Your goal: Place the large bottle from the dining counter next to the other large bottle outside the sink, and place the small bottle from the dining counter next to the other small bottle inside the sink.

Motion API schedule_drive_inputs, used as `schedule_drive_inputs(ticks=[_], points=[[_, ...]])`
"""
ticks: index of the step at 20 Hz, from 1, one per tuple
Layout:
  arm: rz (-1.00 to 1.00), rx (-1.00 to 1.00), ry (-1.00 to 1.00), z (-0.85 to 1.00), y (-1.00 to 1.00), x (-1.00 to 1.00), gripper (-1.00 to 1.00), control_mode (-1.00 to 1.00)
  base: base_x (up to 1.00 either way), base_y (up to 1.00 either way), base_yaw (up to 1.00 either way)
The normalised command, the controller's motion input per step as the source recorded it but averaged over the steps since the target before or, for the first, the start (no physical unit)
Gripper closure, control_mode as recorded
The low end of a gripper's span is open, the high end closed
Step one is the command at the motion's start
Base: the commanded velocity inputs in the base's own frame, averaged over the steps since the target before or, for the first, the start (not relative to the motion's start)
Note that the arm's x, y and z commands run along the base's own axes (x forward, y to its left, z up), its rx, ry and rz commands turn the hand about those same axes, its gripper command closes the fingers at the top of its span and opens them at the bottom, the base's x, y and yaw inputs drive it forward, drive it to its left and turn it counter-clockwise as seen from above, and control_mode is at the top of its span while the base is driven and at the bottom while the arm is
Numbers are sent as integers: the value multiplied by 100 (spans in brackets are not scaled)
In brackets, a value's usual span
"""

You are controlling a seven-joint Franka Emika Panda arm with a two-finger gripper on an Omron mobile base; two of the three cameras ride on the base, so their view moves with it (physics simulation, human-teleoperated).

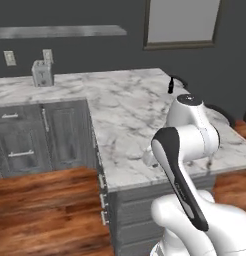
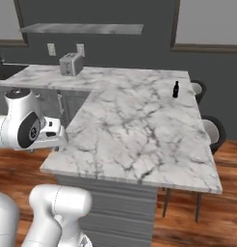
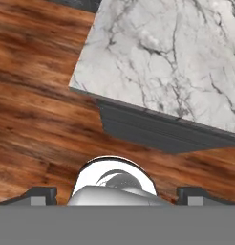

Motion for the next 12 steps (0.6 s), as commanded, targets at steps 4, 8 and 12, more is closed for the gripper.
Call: schedule_drive_inputs(ticks=[4,8,12], points=[[0,0,0,0,0,0,-100,100,-21,-94,33],[0,0,0,0,0,0,-100,100,-20,-79,45],[0,0,0,0,0,0,-100,100,-3,-76,46]])
